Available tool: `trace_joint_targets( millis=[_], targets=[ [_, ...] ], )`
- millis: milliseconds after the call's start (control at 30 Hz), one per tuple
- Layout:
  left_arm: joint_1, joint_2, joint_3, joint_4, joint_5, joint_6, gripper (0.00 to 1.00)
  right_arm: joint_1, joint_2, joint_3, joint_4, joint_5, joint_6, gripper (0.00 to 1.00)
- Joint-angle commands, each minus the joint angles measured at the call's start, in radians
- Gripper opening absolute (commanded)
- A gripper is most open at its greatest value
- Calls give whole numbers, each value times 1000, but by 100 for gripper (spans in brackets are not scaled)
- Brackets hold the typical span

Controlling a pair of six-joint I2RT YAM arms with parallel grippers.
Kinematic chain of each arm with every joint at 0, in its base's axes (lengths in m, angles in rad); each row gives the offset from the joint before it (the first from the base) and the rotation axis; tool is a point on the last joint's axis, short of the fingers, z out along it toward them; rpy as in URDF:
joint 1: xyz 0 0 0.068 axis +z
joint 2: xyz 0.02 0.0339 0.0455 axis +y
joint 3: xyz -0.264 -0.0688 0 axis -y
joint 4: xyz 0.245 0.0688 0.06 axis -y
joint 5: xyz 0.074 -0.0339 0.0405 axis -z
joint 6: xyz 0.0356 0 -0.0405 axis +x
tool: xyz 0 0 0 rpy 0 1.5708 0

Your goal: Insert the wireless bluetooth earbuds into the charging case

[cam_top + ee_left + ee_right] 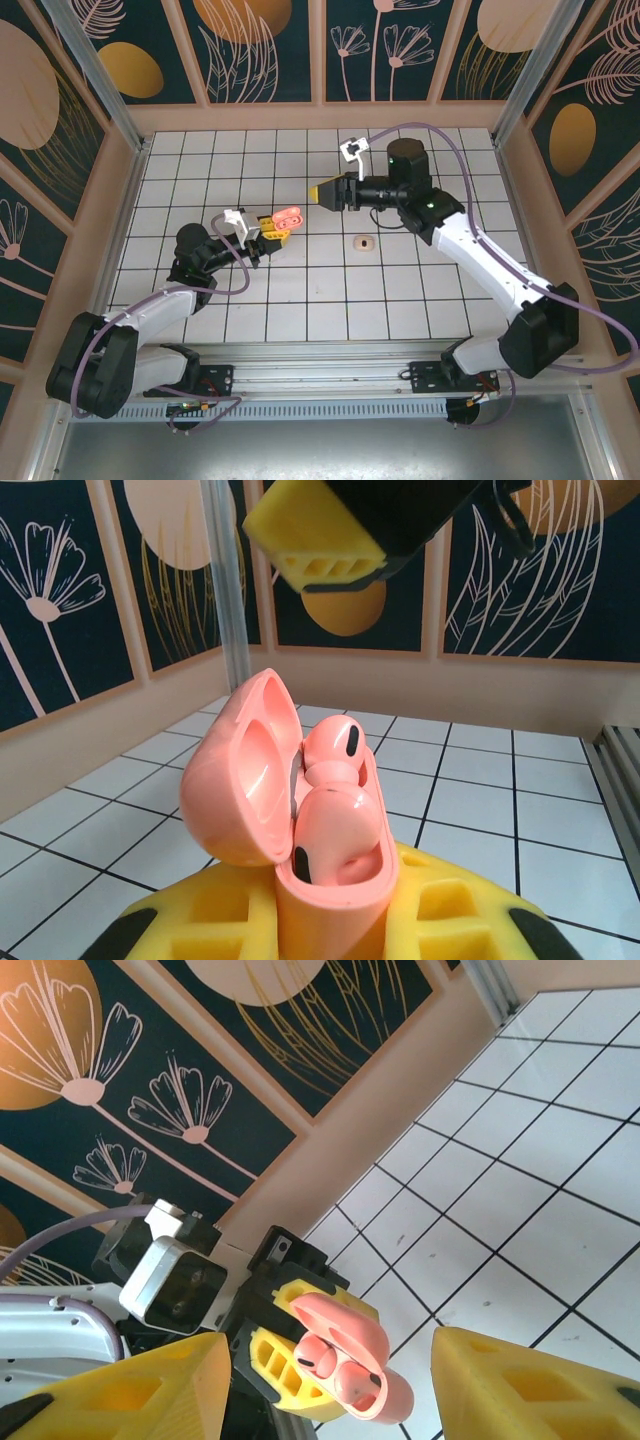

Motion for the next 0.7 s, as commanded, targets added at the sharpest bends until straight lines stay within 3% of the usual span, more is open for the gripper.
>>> trace_joint_targets(
  millis=[0,667],
  targets=[
    [-3,-17,29,8,33,13,9,-7,24,44,3,-59,-28,57],
    [-4,-43,37,-18,34,41,9,37,183,159,-30,-208,-40,61]
  ],
)
